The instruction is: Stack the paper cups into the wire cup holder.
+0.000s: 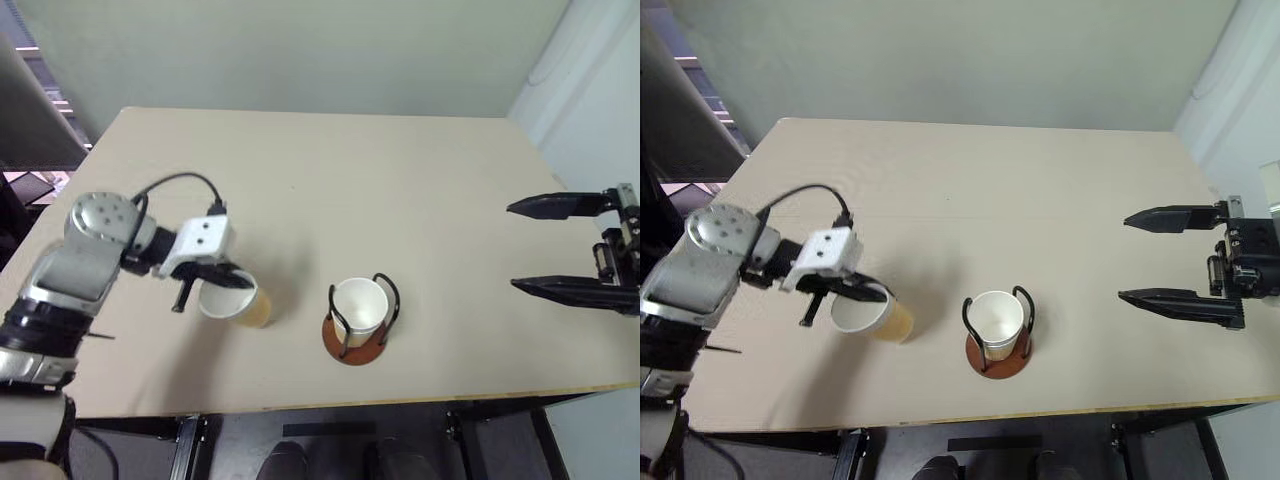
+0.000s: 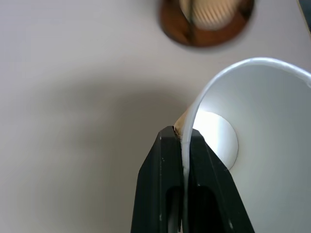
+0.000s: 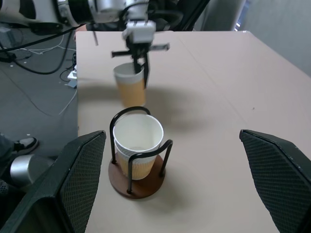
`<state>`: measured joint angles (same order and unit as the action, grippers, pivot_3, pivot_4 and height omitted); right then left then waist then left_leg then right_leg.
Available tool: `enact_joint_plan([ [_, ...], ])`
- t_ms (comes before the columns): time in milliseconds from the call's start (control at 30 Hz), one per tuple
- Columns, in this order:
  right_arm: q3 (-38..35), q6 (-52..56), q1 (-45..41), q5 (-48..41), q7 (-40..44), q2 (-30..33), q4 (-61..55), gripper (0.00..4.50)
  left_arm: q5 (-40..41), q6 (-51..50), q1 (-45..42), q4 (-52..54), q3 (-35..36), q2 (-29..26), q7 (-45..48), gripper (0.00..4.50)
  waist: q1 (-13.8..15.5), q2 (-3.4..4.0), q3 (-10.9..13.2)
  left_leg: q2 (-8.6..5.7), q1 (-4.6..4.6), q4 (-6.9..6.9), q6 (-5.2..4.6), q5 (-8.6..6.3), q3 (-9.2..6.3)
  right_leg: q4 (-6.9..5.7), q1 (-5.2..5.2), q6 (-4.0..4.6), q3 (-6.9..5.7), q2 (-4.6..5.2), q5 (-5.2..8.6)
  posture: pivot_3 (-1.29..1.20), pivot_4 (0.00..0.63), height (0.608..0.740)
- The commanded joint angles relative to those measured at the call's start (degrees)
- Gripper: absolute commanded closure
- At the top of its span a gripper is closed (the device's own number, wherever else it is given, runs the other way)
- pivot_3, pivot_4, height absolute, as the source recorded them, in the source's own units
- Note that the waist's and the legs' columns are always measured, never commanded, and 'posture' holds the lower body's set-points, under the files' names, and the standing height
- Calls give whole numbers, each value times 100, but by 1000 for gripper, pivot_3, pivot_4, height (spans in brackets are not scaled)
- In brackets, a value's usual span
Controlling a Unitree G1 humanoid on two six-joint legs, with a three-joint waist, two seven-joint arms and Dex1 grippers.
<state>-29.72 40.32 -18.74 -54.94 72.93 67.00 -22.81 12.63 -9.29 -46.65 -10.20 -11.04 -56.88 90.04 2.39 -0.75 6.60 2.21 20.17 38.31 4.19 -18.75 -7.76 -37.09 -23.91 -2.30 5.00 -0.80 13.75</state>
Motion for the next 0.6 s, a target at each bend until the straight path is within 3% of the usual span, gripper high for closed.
enact_joint_plan([
  [33, 70, -187, -191, 122, 53, 130, 88, 0, 336, 104, -1176, -395, 101, 471, 238, 4456, 26, -2, 0, 0, 3, 7, -3, -1, -2, 3, 2, -6, 0, 1, -4, 0, 150, 740],
  [133, 149, -240, -268, 170, 50, 119, 107, 0, 639, 264, -2106, -775, -199, 990, 246, 4456, 39, -2, 0, -5, 18, 31, -11, -6, -2, 9, 2, -17, -1, 4, -10, 0, 150, 740],
  [267, 127, -247, -272, 193, 39, 125, 84, 0, 1177, 492, -2728, -917, -795, 1347, 246, 4456, 37, 2, -1, -13, 37, 48, -24, -13, 13, 18, 0, -50, 11, 9, -28, 0, 150, 740],
  [433, -112, -139, -93, 171, -79, 126, -115, 0, 2151, 692, -2995, -478, -2005, 1571, 246, 4456, 42, 2, 0, -19, 66, 82, -33, -17, 13, 38, -1, -88, 14, 10, -49, 0, 150, 740],
  [600, -477, 44, 225, 109, -213, 109, -376, 0, 2497, 825, -3161, -552, -2555, 1692, 246, 4456, 55, 2, 0, -28, 68, 93, -39, -17, 16, 61, 0, -99, 15, 12, -49, 0, 150, 740],
])
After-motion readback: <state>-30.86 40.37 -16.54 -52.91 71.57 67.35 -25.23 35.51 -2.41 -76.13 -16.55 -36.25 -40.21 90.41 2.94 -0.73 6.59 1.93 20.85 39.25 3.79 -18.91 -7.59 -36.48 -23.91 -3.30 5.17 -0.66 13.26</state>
